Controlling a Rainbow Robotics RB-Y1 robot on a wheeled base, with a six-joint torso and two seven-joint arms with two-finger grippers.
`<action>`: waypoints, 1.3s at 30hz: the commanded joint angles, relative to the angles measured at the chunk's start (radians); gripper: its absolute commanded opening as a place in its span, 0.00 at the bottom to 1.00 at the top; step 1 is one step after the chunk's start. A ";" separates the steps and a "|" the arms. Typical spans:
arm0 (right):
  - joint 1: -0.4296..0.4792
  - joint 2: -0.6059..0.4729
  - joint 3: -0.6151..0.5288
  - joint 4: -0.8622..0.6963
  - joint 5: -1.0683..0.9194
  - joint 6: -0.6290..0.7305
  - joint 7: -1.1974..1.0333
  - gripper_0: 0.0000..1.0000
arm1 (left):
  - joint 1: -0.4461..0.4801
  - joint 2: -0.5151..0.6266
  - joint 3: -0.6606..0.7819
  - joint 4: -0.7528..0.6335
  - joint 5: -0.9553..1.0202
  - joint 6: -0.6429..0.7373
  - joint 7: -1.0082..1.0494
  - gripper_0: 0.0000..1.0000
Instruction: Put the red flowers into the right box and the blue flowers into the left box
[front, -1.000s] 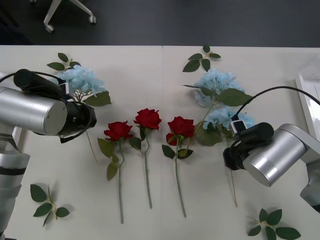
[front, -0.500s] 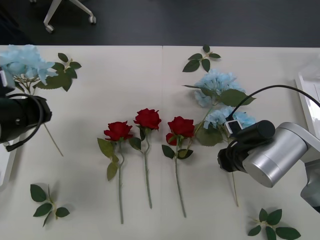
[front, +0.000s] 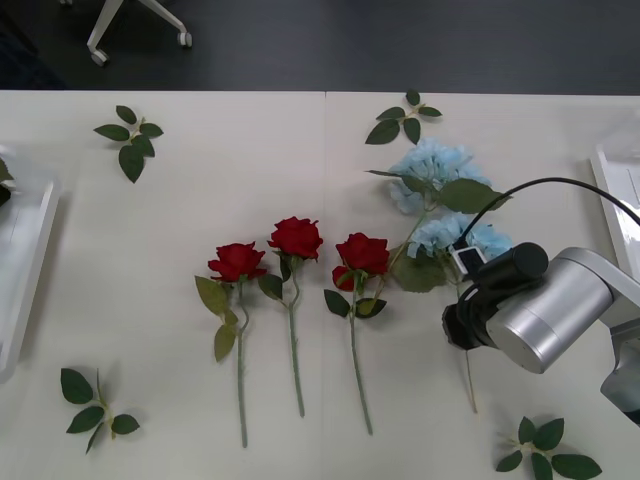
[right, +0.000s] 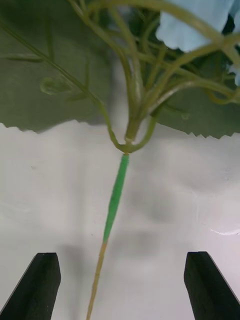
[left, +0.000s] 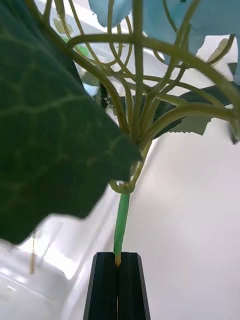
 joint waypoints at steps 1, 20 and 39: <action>-0.015 0.016 -0.009 0.012 0.005 -0.019 0.046 0.73 | 0.042 0.063 0.018 0.062 0.016 -0.085 -0.132 0.00; -0.023 0.035 -0.009 0.044 -0.020 -0.045 0.080 0.66 | 0.055 0.116 0.056 0.447 0.067 -0.419 -0.436 0.00; -0.037 0.022 -0.011 0.044 -0.012 -0.045 0.092 0.00 | 0.107 0.116 0.032 0.387 0.265 -0.384 -0.431 1.00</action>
